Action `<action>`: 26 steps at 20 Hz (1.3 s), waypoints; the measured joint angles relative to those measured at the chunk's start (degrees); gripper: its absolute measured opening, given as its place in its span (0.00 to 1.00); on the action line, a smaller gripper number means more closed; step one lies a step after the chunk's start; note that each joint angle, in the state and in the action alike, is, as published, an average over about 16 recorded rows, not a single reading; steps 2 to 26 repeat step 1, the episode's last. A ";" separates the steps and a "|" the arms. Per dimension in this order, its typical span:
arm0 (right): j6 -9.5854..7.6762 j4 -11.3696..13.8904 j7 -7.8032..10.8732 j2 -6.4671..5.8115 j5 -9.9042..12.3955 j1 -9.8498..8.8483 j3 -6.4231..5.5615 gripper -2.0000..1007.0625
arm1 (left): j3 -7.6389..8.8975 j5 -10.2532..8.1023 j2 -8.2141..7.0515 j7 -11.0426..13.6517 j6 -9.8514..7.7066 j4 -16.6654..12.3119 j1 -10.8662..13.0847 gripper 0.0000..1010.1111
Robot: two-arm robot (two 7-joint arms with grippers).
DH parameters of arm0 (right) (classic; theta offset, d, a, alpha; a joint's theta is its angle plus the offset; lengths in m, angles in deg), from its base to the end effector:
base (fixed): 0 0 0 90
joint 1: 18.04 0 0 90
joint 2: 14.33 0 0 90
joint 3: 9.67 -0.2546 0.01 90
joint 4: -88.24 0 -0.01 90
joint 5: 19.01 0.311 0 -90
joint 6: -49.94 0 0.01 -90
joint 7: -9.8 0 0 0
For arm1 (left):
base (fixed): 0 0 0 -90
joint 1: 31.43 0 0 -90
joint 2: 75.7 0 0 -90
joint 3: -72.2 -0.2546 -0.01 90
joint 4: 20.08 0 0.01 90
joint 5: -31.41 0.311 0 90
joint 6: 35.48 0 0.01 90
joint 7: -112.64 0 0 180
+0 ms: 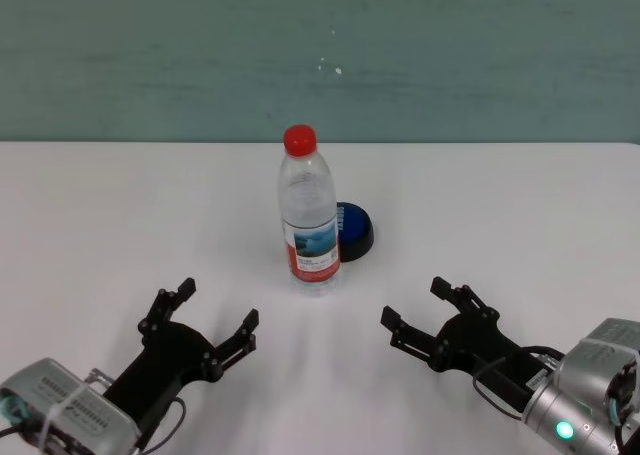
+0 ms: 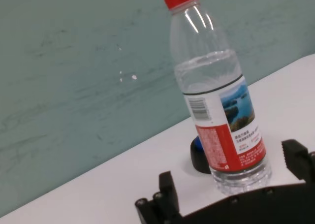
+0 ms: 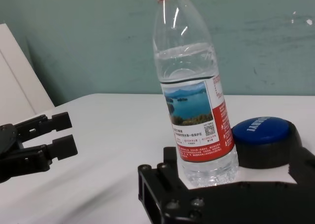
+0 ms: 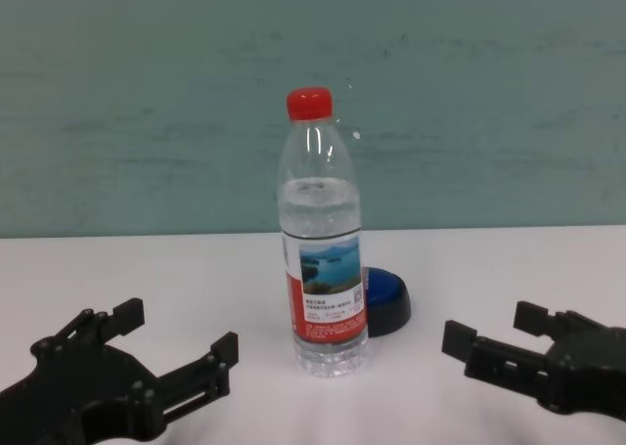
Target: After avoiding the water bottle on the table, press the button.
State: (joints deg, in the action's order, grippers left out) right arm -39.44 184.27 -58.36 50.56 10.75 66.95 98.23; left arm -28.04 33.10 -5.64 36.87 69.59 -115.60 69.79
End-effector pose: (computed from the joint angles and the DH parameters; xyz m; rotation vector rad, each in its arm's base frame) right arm 0.2911 -0.0060 -0.2785 0.0228 0.1731 -0.8664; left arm 0.2722 0.0236 -0.2959 0.1736 -0.3111 1.0379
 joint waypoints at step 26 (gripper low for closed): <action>0.00 0.00 0.00 0.00 0.01 0.00 0.00 1.00 | 0.00 0.00 0.00 0.00 0.00 0.00 0.00 0.99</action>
